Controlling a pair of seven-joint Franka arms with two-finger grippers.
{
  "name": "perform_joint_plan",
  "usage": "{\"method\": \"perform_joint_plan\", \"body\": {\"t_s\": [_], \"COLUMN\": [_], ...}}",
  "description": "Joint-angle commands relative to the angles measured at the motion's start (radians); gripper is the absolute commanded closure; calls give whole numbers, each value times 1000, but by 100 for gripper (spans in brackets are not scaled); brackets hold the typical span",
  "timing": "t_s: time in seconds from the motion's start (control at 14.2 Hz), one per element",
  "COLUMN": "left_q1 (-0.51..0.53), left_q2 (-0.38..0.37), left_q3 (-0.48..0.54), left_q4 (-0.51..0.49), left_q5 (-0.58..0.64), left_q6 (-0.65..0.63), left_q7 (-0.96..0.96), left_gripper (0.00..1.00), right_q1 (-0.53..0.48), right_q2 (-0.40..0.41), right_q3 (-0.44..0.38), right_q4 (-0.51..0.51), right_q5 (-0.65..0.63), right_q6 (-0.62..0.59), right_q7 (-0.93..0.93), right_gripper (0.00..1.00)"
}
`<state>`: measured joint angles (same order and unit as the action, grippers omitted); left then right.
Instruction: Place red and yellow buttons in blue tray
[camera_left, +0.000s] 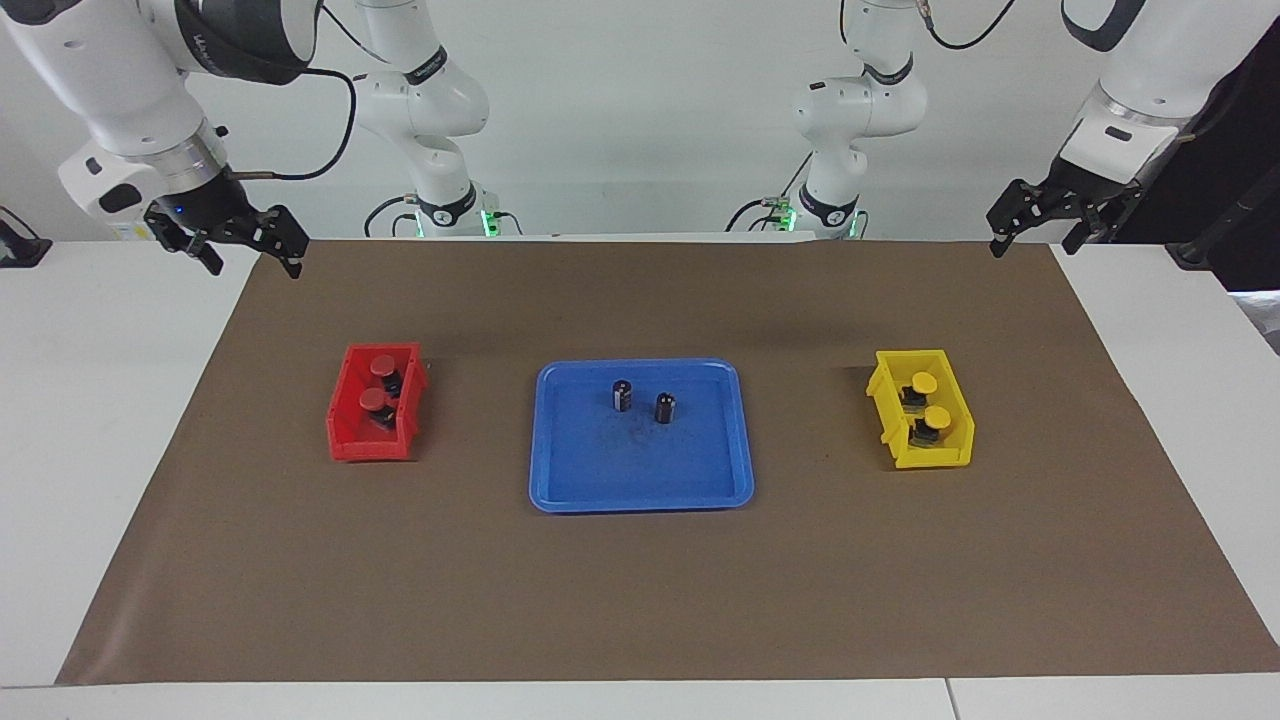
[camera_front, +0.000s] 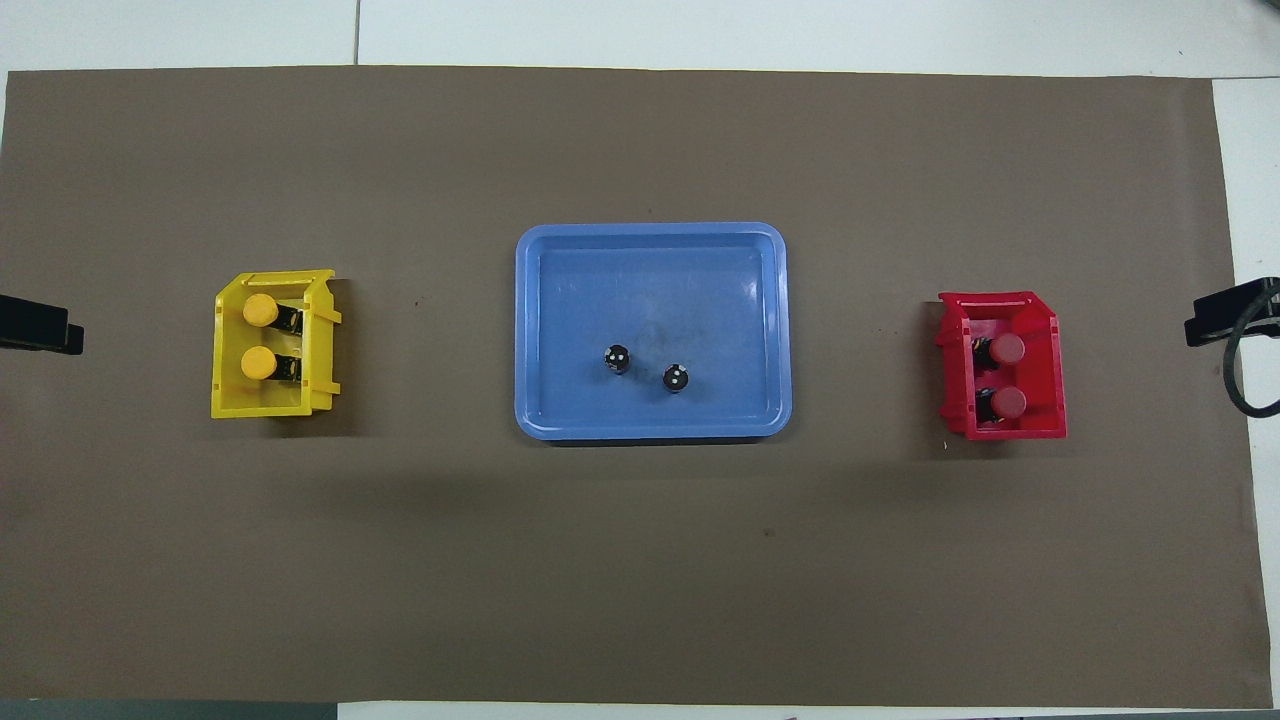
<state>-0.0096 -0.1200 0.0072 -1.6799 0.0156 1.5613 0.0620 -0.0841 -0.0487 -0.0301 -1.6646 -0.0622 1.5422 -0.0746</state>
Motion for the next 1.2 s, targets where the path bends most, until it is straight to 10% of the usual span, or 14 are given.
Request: {"method": "perform_joint_plan", "body": {"t_s": [0.0, 1.13], "left_q1": [3, 3], "left_q2": [-15, -15], "left_q3": [2, 2], "left_q4": [-6, -6], "left_q5": [-8, -8], "left_q6": [-15, -15], "left_q7": [10, 10], "left_gripper": [0, 0], "right_q1": [1, 33], "right_q2": [1, 13], "right_q3": [6, 26], "right_q4": [0, -46], "right_q5": [13, 74], "right_q6": [-2, 108], "right_q7": [7, 4], "right_gripper": [0, 0]}}
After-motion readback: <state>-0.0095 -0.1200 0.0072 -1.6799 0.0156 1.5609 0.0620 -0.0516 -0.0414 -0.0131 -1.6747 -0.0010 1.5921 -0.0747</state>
